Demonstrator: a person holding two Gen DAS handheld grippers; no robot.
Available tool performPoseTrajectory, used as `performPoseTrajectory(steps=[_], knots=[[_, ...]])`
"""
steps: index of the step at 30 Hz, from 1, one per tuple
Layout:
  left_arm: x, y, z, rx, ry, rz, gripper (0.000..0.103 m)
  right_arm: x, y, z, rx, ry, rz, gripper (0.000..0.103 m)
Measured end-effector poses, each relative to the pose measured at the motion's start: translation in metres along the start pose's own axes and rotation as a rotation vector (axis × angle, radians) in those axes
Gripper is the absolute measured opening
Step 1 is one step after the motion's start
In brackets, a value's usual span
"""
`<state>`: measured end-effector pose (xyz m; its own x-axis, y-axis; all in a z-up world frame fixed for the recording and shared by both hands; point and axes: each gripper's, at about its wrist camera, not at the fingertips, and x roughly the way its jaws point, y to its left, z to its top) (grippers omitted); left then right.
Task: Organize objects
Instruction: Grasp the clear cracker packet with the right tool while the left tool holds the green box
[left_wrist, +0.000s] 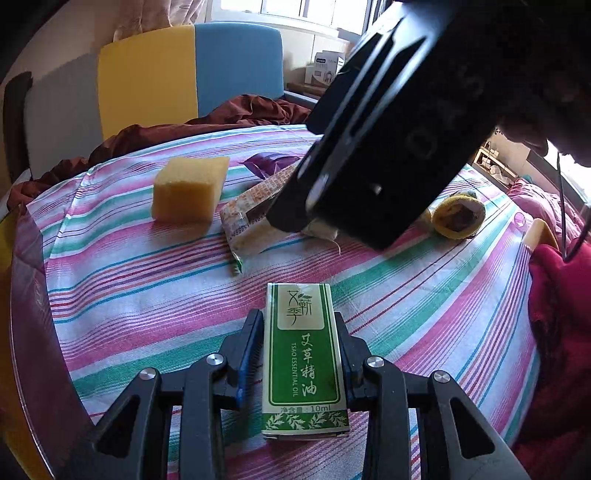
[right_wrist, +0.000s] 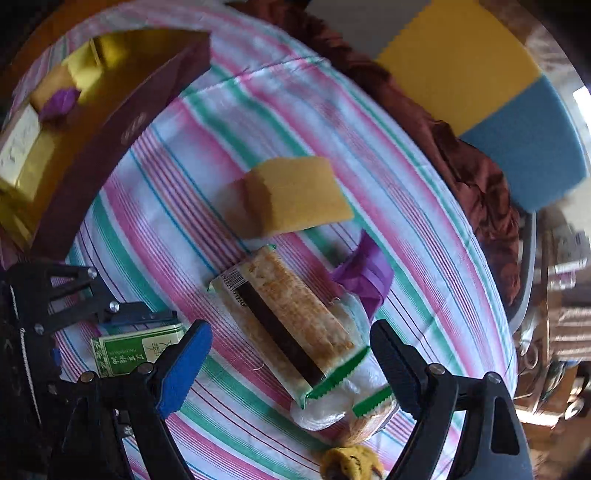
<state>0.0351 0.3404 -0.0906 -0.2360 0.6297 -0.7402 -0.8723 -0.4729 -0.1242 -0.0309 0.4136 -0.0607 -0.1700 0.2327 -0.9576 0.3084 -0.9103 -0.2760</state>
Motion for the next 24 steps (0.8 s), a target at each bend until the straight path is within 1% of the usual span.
performPoseTrajectory(steps=[1,3,5,6,7,8,9,11,15,17,19,22,24], knots=[[0.000,0.001,0.000,-0.002,-0.001,-0.003,0.036,0.007,0.004,0.006,-0.039,0.034,-0.019,0.089],[-0.002,0.002,-0.002,-0.008,-0.002,-0.011,0.036,0.020,0.007,0.016,-0.090,0.100,0.000,0.089],[-0.002,0.003,-0.002,-0.015,-0.004,-0.019,0.036,0.032,0.005,0.022,-0.101,0.141,-0.010,0.088],[-0.003,0.004,-0.002,-0.018,-0.005,-0.022,0.036,0.038,0.004,0.023,-0.098,0.161,0.016,0.087],[-0.004,0.003,-0.003,-0.020,-0.005,-0.025,0.036,0.042,0.003,0.022,-0.091,0.176,0.040,0.084],[-0.002,0.005,-0.001,-0.022,-0.005,-0.028,0.036,0.045,0.003,0.020,-0.082,0.176,0.046,0.069],[-0.002,0.006,-0.002,-0.025,-0.007,-0.031,0.036,0.045,0.002,0.018,-0.063,0.163,0.048,0.058],[-0.003,0.007,-0.003,-0.028,-0.008,-0.035,0.036,0.041,-0.002,0.011,-0.013,0.124,0.049,0.051],[-0.003,0.006,-0.004,-0.029,-0.010,-0.036,0.036,0.017,-0.016,-0.017,0.161,-0.005,0.075,0.050],[-0.004,0.005,-0.004,-0.027,-0.011,-0.033,0.036,0.003,-0.021,-0.038,0.259,-0.069,0.078,0.050],[-0.001,0.005,-0.002,-0.021,-0.011,-0.027,0.036,-0.008,-0.024,-0.066,0.367,-0.125,0.101,0.050],[-0.001,0.003,-0.002,-0.014,-0.011,-0.018,0.036,-0.010,-0.021,-0.107,0.503,-0.146,0.121,0.050],[-0.001,0.001,-0.002,-0.009,-0.011,-0.013,0.036,-0.005,-0.024,-0.121,0.581,-0.131,0.150,0.050]])
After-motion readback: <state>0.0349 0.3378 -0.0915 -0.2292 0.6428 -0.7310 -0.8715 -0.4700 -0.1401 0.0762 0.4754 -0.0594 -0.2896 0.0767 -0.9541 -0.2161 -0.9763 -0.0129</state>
